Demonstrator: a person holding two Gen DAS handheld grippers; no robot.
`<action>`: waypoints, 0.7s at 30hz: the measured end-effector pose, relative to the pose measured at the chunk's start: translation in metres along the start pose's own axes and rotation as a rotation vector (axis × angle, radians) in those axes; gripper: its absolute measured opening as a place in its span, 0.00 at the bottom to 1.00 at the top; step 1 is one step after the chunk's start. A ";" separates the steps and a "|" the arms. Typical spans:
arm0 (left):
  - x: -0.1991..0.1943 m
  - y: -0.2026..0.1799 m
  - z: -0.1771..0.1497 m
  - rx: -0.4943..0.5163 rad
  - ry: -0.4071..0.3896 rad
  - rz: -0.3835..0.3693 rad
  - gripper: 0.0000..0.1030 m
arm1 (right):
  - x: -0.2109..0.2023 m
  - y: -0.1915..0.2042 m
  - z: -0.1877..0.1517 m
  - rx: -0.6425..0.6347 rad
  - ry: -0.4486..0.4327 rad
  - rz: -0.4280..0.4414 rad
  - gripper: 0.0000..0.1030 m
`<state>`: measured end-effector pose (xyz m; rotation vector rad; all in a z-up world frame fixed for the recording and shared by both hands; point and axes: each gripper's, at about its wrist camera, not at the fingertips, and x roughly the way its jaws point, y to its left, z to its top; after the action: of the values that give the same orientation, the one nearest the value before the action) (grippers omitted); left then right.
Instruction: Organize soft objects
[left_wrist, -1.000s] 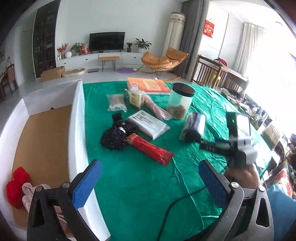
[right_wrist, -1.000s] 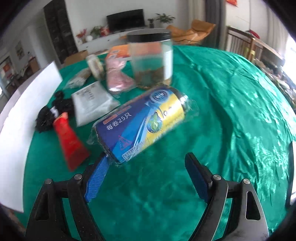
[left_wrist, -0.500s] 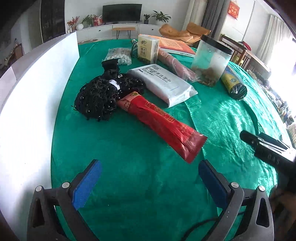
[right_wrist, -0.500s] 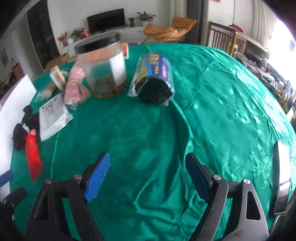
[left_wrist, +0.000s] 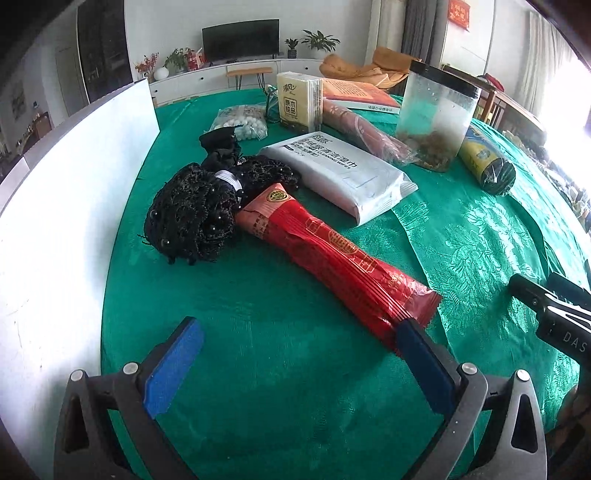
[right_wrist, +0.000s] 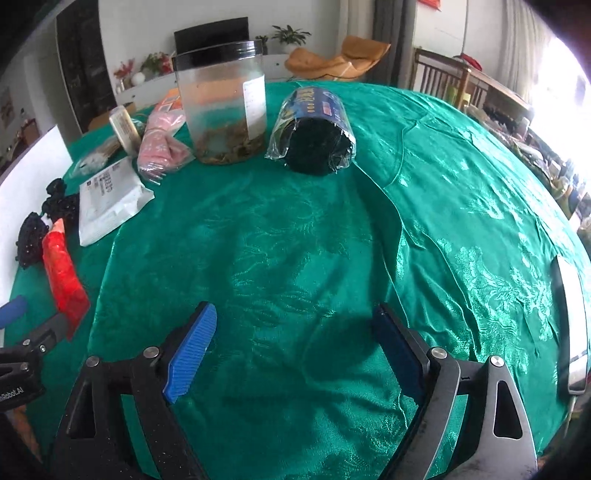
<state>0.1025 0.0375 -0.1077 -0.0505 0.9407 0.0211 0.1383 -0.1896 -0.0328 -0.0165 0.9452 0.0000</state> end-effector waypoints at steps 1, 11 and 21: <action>0.000 0.000 0.000 0.001 0.001 0.002 1.00 | 0.000 -0.001 0.000 0.000 0.000 0.001 0.87; 0.000 -0.002 0.000 0.008 0.003 0.011 1.00 | 0.000 0.000 0.000 -0.002 0.001 0.002 0.88; 0.000 -0.002 0.000 0.008 0.003 0.010 1.00 | 0.000 0.000 0.000 -0.002 0.001 0.002 0.88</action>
<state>0.1027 0.0359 -0.1079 -0.0379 0.9443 0.0268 0.1385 -0.1900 -0.0324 -0.0173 0.9466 0.0027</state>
